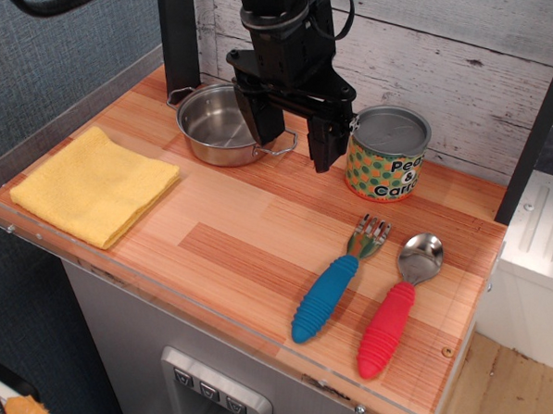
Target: Move yellow cloth closer to left of blue utensil.
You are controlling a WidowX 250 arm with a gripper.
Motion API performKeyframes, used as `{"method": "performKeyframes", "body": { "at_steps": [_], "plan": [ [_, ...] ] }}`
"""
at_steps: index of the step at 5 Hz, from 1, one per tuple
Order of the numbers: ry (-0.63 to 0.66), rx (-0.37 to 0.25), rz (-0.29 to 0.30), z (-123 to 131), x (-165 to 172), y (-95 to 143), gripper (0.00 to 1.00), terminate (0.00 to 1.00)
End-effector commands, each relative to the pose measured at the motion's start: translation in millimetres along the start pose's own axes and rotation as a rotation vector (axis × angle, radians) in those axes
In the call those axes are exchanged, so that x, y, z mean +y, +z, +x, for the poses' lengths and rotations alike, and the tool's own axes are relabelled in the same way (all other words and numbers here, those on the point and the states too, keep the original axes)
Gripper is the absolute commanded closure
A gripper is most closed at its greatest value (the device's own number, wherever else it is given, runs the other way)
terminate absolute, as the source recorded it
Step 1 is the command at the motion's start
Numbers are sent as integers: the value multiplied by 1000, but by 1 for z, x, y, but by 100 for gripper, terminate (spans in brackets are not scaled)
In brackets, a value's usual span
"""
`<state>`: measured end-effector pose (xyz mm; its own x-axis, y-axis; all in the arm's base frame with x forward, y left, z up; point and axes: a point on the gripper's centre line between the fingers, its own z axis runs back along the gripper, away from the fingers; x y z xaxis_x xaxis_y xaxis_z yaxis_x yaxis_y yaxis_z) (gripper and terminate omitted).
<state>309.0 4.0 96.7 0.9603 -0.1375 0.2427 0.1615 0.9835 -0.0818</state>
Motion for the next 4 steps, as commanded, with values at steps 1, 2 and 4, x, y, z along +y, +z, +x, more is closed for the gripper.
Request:
{"method": "performKeyframes", "body": {
  "at_steps": [1, 2, 4],
  "plan": [
    [0, 0, 0, 0, 0, 0, 0, 0],
    [34, 23, -6, -12, 19, 0, 0, 0],
    [85, 117, 121, -55, 74, 6, 0, 0]
  ]
}}
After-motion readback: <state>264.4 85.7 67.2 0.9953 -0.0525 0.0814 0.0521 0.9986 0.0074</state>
